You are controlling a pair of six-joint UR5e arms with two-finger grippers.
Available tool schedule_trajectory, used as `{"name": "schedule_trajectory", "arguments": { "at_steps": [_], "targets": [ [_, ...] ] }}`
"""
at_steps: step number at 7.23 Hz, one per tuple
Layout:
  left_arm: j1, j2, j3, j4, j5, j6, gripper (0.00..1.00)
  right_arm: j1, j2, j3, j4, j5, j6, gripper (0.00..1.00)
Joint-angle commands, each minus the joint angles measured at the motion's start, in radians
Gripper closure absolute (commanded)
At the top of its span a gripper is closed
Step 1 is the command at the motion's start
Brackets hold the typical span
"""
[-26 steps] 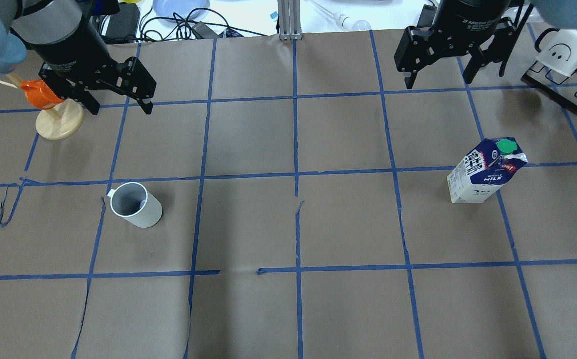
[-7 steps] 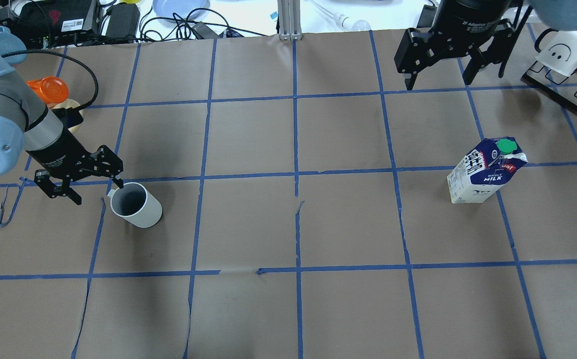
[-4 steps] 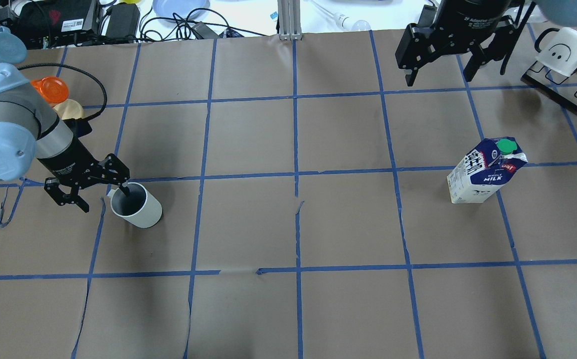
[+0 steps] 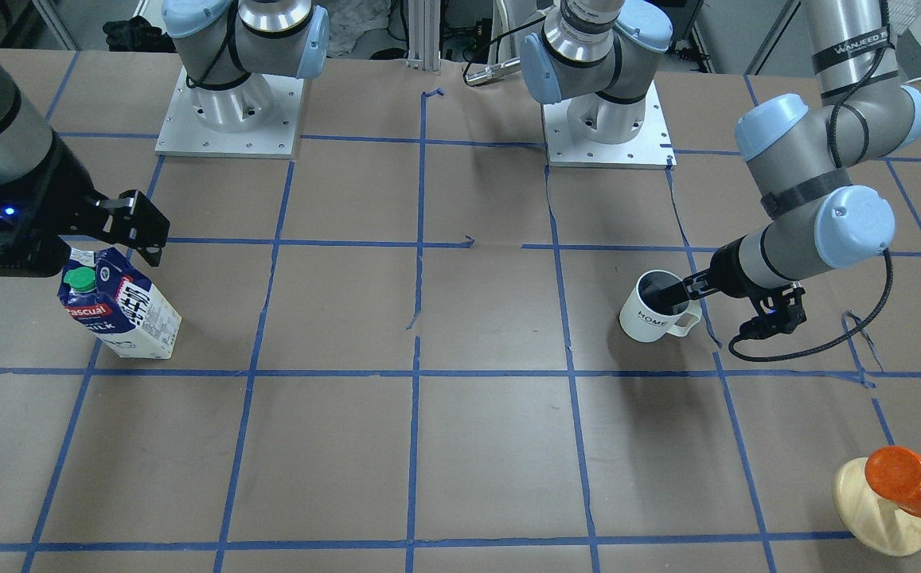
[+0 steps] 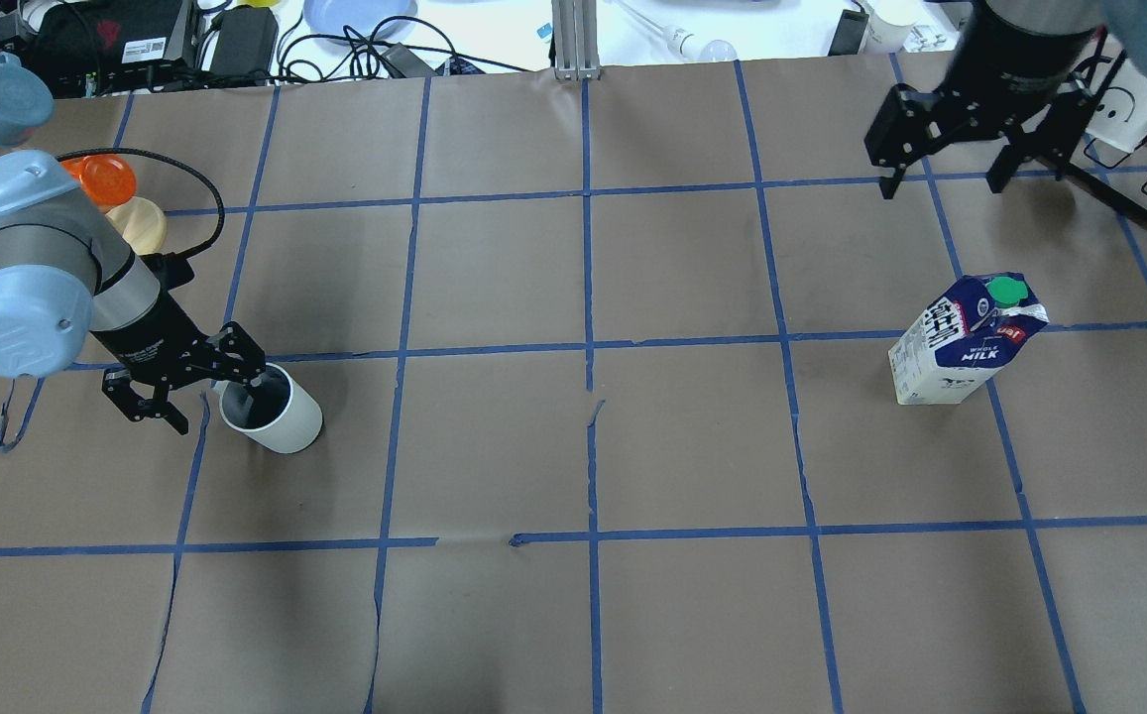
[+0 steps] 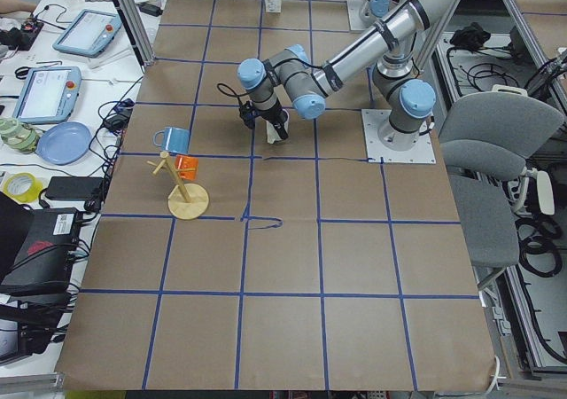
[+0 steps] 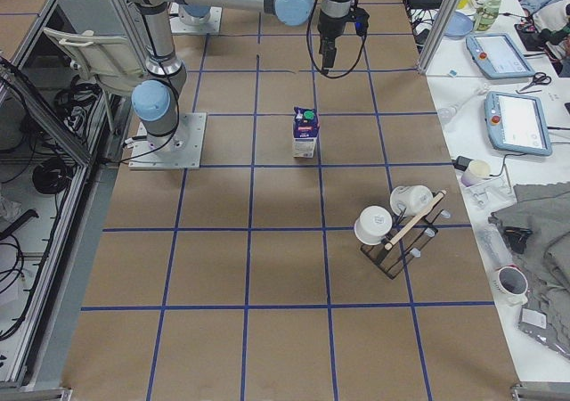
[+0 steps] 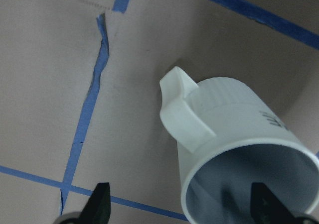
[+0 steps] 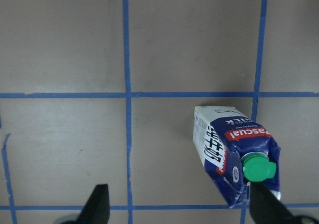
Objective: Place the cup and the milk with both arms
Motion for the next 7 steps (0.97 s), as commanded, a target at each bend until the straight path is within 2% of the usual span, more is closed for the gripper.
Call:
{"name": "schedule_trajectory", "arguments": {
  "at_steps": [1, 2, 3, 5, 6, 7],
  "targets": [
    [0.0, -0.016, 0.005, 0.011, -0.01, -0.059, 0.8, -0.129, -0.01, 0.117, -0.053, -0.002, -0.137, 0.0],
    [0.0, -0.018, 0.005, 0.01, -0.015, -0.066, 1.0, -0.16, -0.01, 0.175, -0.114, -0.005, -0.163, 0.0],
    [-0.001, -0.01, 0.008, 0.01, -0.01, -0.041, 1.0, -0.167, -0.019, 0.226, -0.133, -0.005, -0.166, 0.01],
    [-0.007, 0.004, 0.025, 0.013, -0.015, -0.053, 1.0, -0.174, -0.014, 0.303, -0.283, -0.017, -0.172, 0.02],
    [-0.015, 0.004, 0.089, -0.001, -0.044, -0.063, 1.0, -0.174, -0.013, 0.311, -0.286, -0.011, -0.172, 0.04],
    [-0.029, 0.005, 0.164, -0.056, -0.103, -0.144, 1.0, -0.173, -0.01, 0.313, -0.282, -0.012, -0.174, 0.16]
  ]
}}
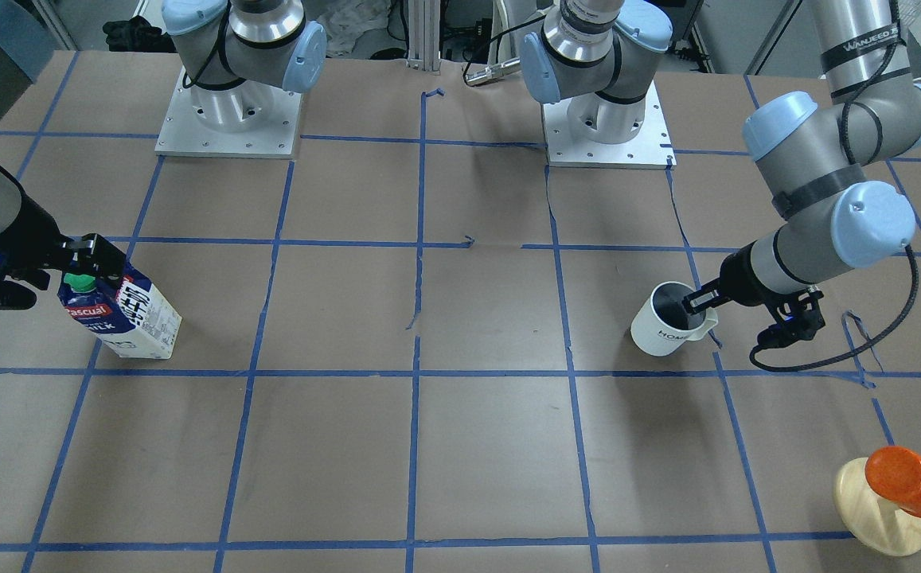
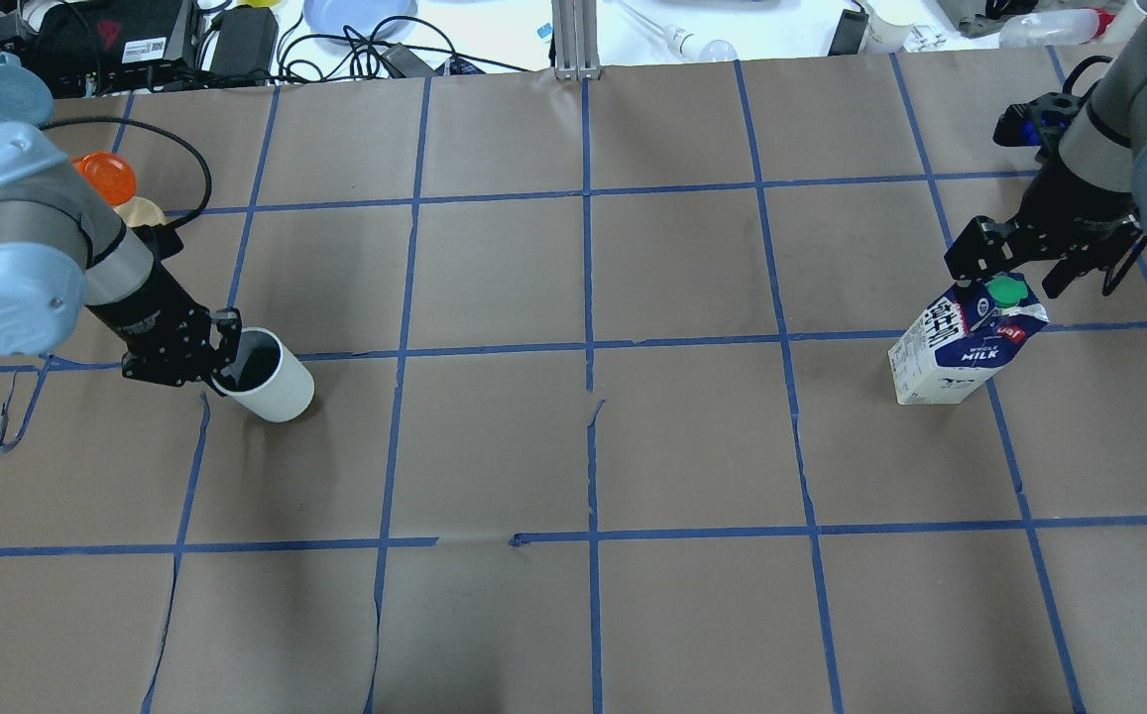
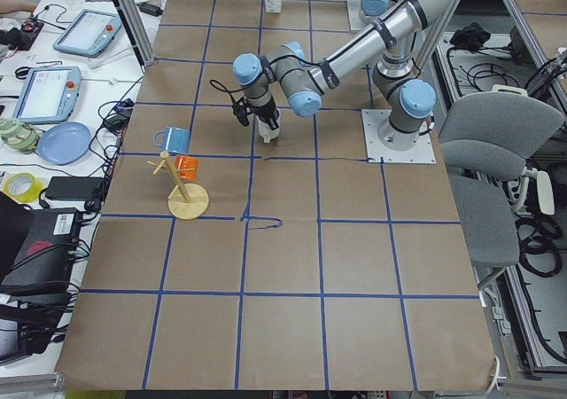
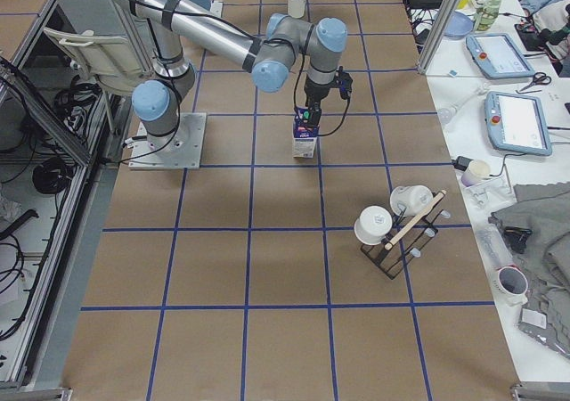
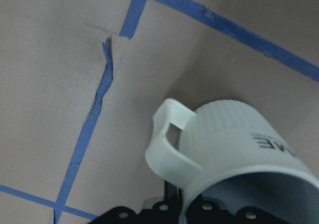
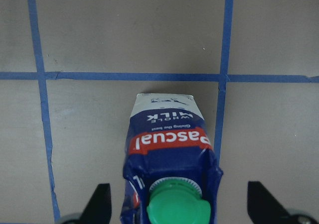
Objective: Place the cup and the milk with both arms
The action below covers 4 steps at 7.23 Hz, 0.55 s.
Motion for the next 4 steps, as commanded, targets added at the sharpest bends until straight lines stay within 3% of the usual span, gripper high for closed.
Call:
{"name": "schedule_trajectory", "arguments": {
  "at_steps": [1, 4],
  "targets": [
    [-0.061, -0.008, 0.151, -0.066, -0.054, -0.111, 1.0, 0.001, 0.006, 0.011, 0.003, -0.005, -0.008, 0.31],
    [-0.239, -0.04, 0.262, -0.077, -0.058, -0.25, 1.0, 0.002, 0.002, 0.002, 0.037, -0.019, -0.014, 0.64]
  ]
}}
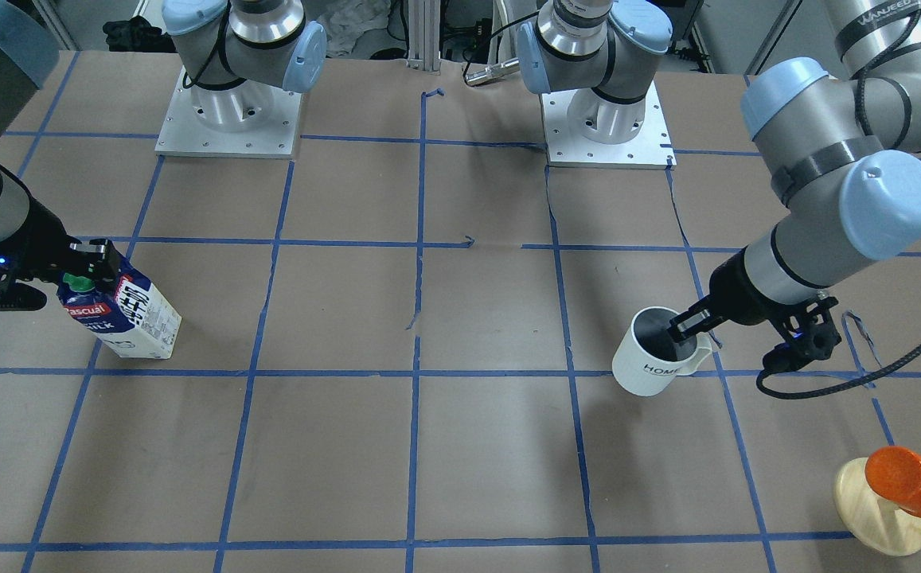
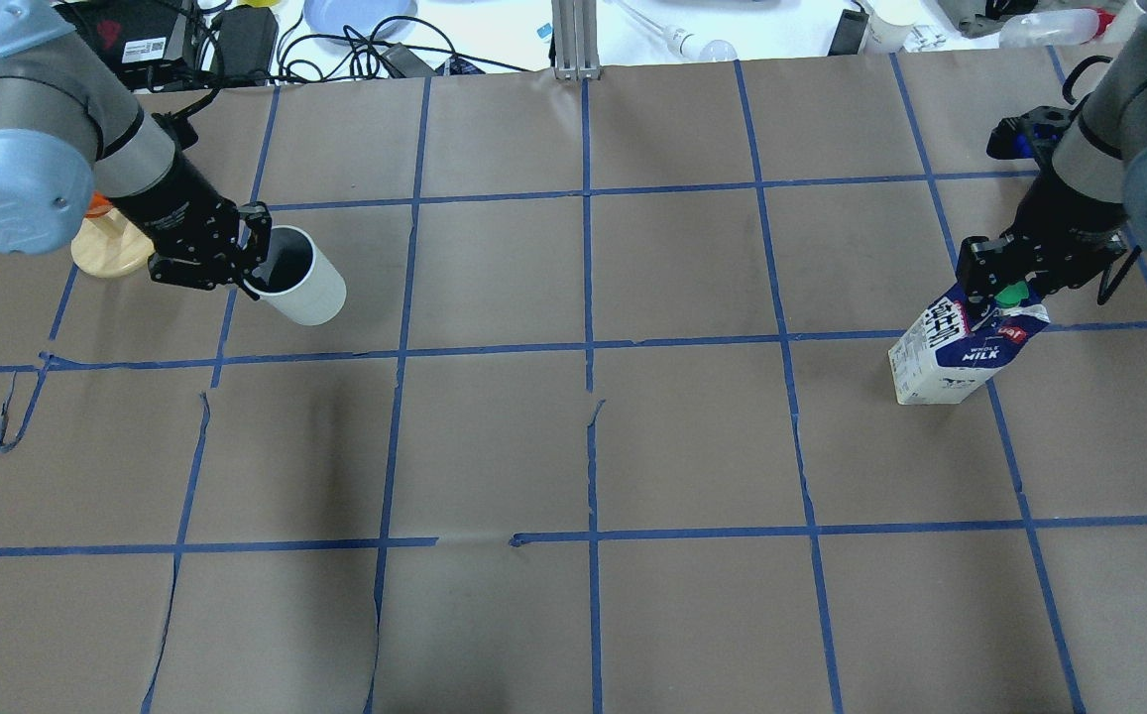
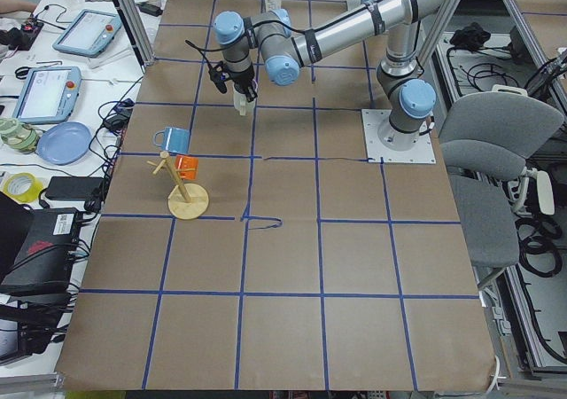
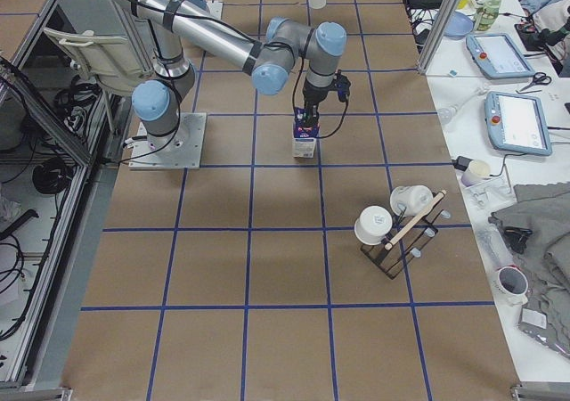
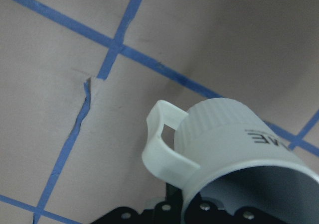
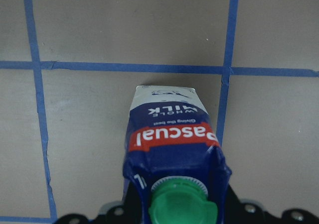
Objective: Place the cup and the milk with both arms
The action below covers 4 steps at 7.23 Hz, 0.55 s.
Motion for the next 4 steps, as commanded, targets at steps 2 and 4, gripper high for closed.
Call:
{"name": "schedule_trajectory", "arguments": {
  "at_steps": [2, 4],
  "targets": [
    [-0.194, -0.058, 0.104, 0.012, -0.016, -0.198, 1.0, 0.009, -0.01, -0.03, 0.018, 0.002, 0.008, 0.67],
    [-0.294, -0.133, 0.17, 0.013, -0.03, -0.285, 1.0, 0.047, -0.006, -0.112, 0.08, 0.008, 0.025, 0.67]
  ]
}}
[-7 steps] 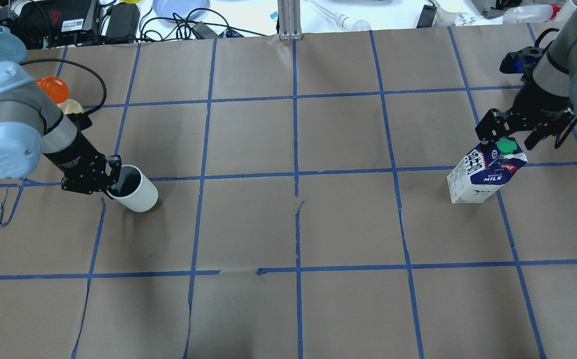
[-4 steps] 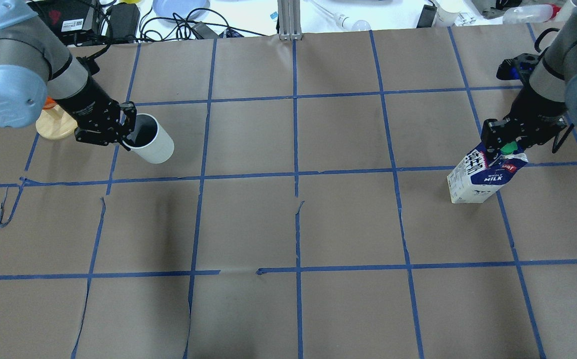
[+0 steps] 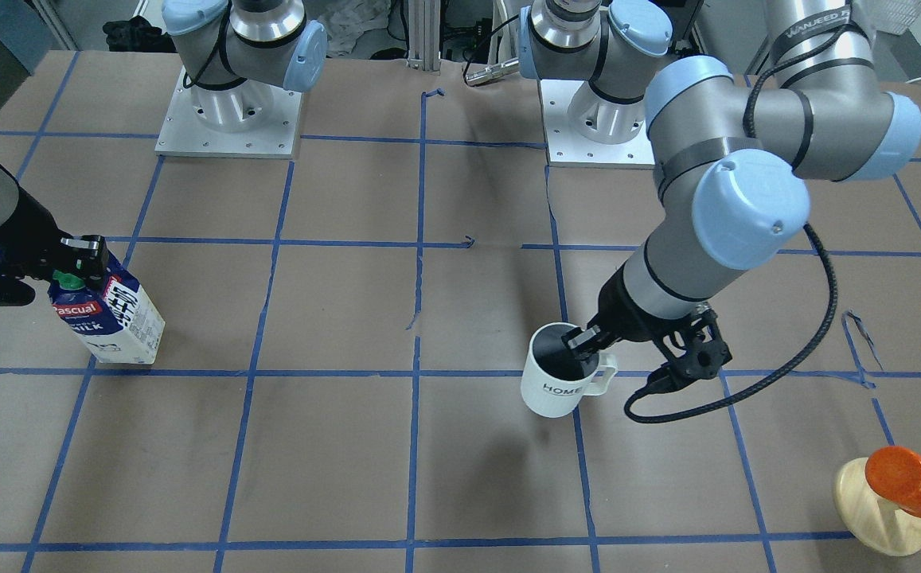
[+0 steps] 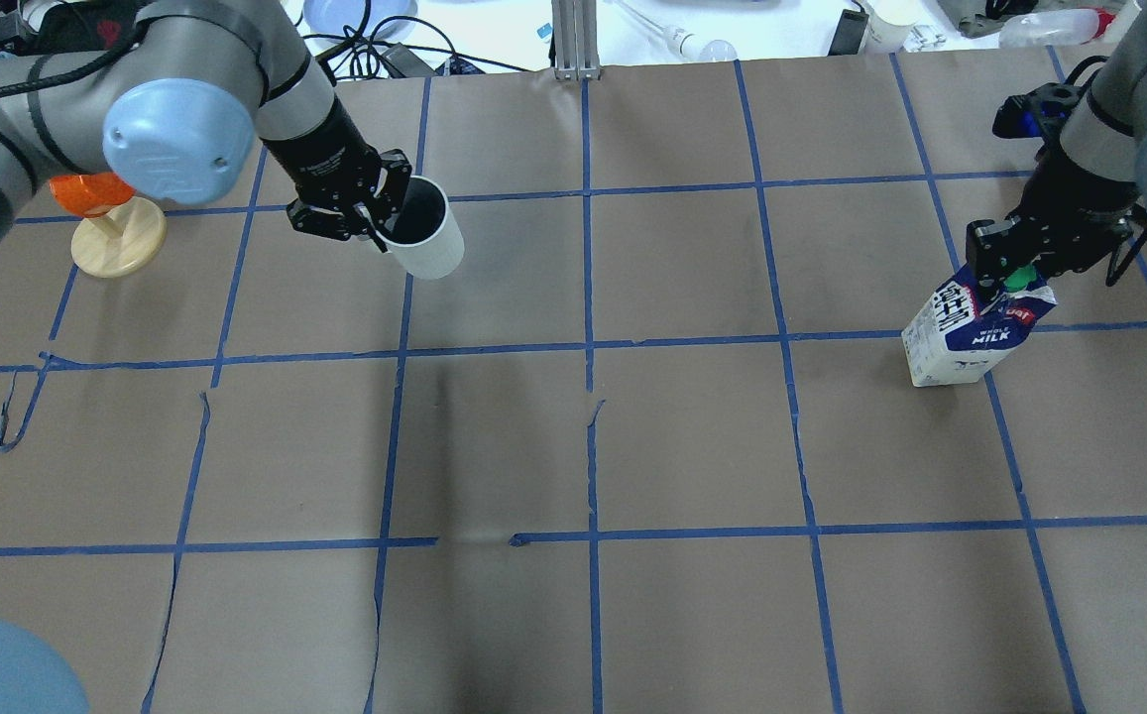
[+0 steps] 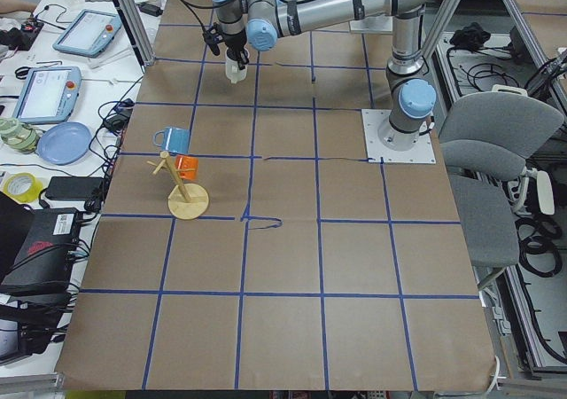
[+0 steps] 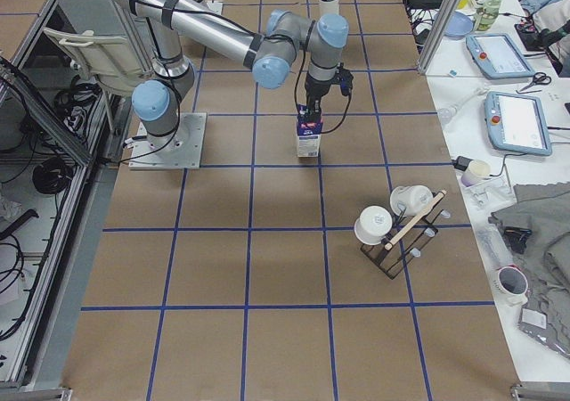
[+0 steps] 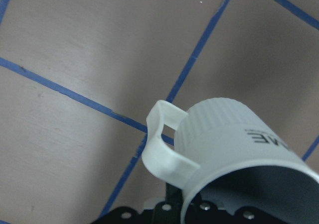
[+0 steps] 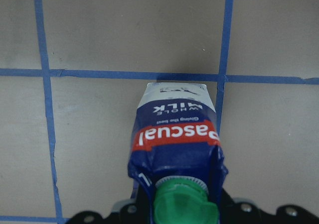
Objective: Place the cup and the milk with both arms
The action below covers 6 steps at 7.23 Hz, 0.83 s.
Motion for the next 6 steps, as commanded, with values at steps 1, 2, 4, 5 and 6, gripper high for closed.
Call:
{"name": "schedule_trajectory", "arguments": {
  "at_steps": [1, 2, 4, 5, 6],
  "targets": [
    [-0.115, -0.075, 0.055, 0.031, -0.01, -0.094, 1.0, 0.076, 0.024, -0.113, 0.111, 0.007, 0.094, 0.67],
    [-0.153, -0.105, 0.06, 0.058, -0.012, -0.105, 1.0, 0.157, 0.041, -0.158, 0.12, 0.007, 0.172, 0.67],
    [-0.184, -0.173, 0.059, 0.132, -0.084, -0.163, 1.0, 0.289, 0.096, -0.224, 0.118, 0.013, 0.367, 0.68],
    [-0.198, -0.196, 0.059, 0.161, -0.084, -0.171, 1.0, 0.32, 0.151, -0.29, 0.121, 0.03, 0.385, 0.68],
    [-0.204, -0.217, 0.059, 0.174, -0.084, -0.175, 0.99, 0.342, 0.193, -0.348, 0.133, 0.047, 0.421, 0.68]
  ]
}}
